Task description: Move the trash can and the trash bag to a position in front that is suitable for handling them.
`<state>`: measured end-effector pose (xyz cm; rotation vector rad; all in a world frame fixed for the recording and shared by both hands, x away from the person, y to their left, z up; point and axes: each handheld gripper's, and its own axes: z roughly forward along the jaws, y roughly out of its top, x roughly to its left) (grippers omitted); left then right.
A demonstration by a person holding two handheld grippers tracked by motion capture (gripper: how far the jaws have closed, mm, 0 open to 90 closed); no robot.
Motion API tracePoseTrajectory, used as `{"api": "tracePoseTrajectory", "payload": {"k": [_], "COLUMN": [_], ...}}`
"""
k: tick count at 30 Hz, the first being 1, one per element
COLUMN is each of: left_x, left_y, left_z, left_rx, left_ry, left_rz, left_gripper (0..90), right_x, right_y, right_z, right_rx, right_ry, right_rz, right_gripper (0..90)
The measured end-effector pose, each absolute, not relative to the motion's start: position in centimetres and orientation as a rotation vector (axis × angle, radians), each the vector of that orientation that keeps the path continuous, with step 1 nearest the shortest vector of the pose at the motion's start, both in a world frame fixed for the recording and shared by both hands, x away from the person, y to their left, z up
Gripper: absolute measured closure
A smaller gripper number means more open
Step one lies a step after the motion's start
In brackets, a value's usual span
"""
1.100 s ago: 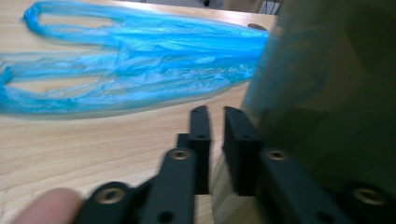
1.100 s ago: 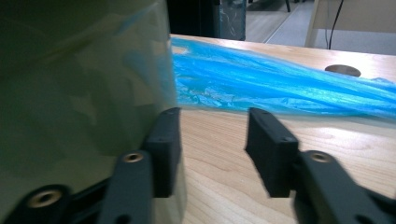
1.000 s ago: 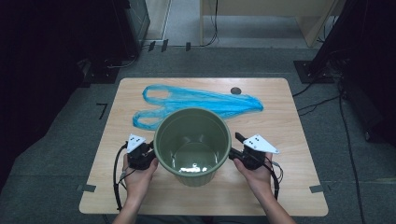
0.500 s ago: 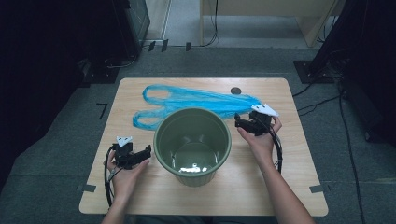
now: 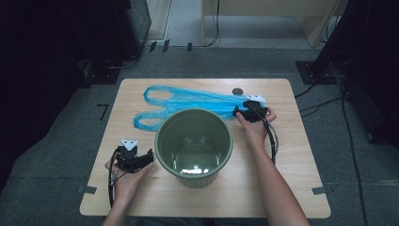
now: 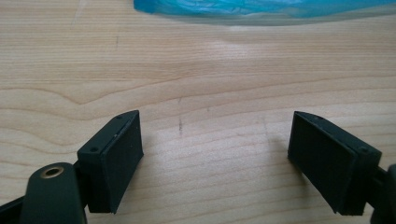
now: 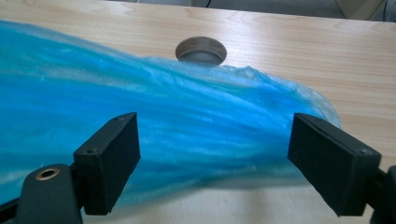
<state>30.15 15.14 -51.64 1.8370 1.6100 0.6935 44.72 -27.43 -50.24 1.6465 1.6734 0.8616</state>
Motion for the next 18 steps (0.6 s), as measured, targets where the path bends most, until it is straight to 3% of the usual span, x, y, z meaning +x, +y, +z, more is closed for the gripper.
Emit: {"api": "tracePoseTrajectory", "payload": {"k": [7, 11, 12, 13, 14, 15, 18], "left_x": [30.0, 30.0, 30.0, 30.0, 30.0, 30.0, 30.0], "left_y": [15.2, 15.2, 15.2, 15.2, 15.2, 15.2, 15.2], "left_z": [-51.8, -51.8, -51.8, -51.8, -51.8, -51.8, -51.8], "left_rx": [1.832, 1.833, 1.835, 1.835, 1.835, 1.835, 1.833], "left_ry": [1.591, 1.587, 1.587, 1.587, 1.587, 1.587, 1.586], "left_rz": [0.701, 0.701, 0.700, 0.699, 0.699, 0.700, 0.702], "left_gripper": [16.9, 17.0, 17.0, 17.0, 17.0, 17.0, 17.0], "right_x": [46.9, 47.1, 47.0, 47.0, 46.8, 46.3, 45.5], "right_y": [-27.1, -27.5, -27.8, -27.8, -28.0, -28.3, -28.7], "right_z": [-51.4, -52.1, -52.1, -52.1, -52.1, -52.1, -52.1], "right_rx": [1.672, 1.695, 1.718, 1.718, 1.720, 1.709, 1.693], "right_ry": [1.690, 1.704, 1.710, 1.710, 1.709, 1.713, 1.727], "right_rz": [0.768, 0.757, 0.805, 0.805, 0.816, 0.825, 0.835], "right_gripper": [19.0, 36.8, 45.2, 45.2, 50.9, 64.4, 72.8]}}
